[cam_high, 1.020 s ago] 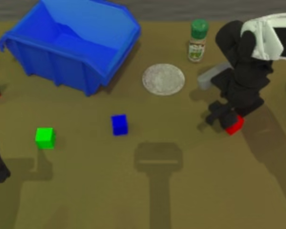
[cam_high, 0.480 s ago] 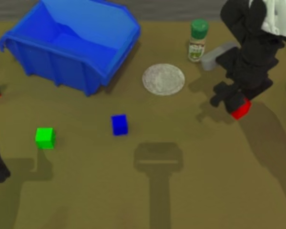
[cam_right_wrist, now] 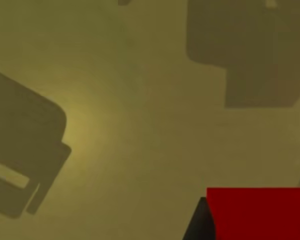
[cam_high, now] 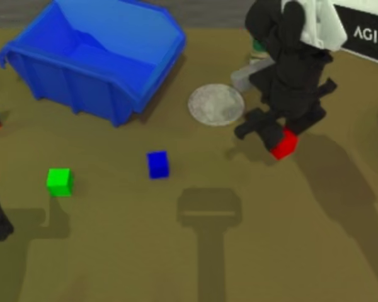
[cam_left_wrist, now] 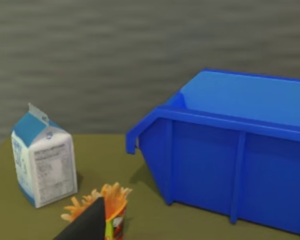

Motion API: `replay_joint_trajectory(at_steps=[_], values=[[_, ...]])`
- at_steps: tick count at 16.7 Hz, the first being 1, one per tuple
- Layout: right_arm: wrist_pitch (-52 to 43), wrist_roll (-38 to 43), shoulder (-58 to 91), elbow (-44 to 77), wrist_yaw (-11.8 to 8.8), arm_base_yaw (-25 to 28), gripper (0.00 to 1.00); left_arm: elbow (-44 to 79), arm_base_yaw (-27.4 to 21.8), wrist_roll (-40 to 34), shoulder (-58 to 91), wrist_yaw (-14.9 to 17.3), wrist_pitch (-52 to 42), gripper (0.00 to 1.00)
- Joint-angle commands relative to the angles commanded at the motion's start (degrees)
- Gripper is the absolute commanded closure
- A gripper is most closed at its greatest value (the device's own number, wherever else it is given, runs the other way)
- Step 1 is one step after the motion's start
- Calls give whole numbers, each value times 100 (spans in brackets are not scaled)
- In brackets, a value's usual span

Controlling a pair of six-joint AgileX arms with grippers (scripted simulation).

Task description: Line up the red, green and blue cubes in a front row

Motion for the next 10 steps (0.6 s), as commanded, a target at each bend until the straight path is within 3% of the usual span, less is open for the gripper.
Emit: replay_joint_trajectory(at_steps=[10], values=[[-1073,4892,1007,1902,150,2219,100,0,0,0,0,0,0,0]])
